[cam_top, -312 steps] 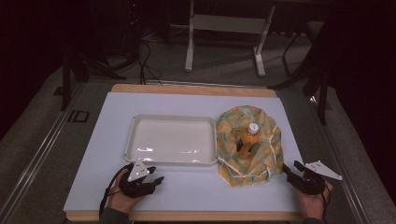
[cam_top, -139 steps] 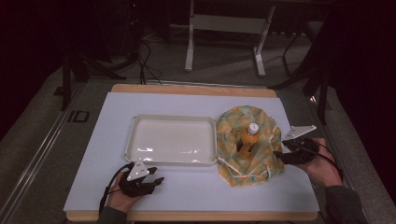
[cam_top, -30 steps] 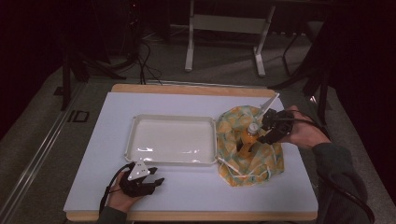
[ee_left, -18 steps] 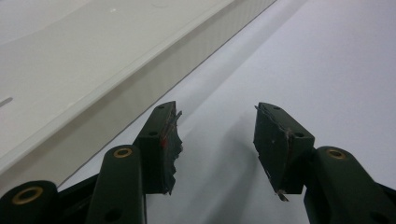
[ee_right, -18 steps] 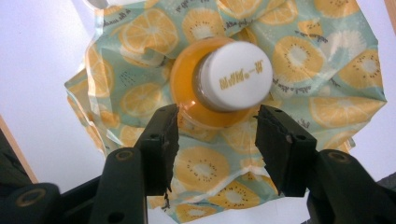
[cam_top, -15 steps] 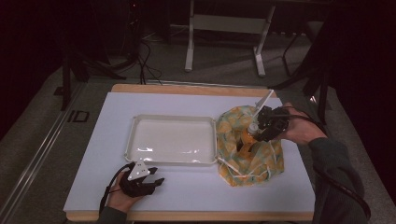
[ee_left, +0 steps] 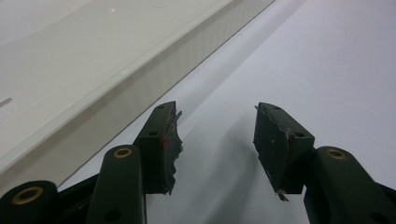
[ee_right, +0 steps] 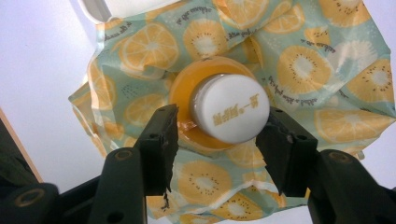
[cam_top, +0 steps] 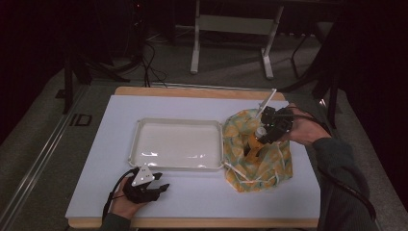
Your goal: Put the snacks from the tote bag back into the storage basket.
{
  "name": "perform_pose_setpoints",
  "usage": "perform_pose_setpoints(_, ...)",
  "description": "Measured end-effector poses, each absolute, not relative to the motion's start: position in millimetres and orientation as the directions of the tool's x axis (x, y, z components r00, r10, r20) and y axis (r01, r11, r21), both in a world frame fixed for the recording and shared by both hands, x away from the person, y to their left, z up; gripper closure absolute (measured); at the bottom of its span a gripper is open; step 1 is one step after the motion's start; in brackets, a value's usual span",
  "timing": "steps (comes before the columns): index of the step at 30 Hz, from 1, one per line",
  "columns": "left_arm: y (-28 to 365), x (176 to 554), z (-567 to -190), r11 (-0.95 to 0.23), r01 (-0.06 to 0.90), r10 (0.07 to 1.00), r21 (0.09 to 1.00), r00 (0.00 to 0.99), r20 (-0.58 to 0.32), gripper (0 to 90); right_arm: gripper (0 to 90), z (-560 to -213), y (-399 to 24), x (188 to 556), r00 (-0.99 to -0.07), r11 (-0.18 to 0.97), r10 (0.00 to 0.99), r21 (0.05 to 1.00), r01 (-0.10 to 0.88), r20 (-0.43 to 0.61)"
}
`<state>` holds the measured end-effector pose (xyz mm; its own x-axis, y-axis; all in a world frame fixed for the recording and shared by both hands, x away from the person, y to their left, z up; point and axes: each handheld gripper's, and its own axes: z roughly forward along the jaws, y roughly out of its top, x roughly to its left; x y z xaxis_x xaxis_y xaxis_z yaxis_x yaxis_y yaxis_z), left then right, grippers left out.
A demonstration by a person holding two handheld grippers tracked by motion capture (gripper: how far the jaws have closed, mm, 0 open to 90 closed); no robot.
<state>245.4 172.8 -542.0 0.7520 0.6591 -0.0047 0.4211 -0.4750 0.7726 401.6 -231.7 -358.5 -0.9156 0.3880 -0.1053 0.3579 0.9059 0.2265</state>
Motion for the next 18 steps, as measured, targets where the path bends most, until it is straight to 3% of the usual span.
perform_pose_setpoints(4, 172.8, 245.3, -542.0, -0.475, 0.420, 0.658, 0.773, 0.753, -0.004, 49.7, 46.9, -357.0, -227.9, 406.9, -0.910, 0.901, 0.402, 0.223, 0.372, -0.104)
perform_pose_setpoints(18, 172.7, 245.2, -542.1, -0.475, 0.419, 0.656, 0.774, 0.755, -0.006, 49.6, 56.1, -359.1, -218.9, 415.6, -0.911, 0.904, 0.406, 0.176, 0.390, -0.066)
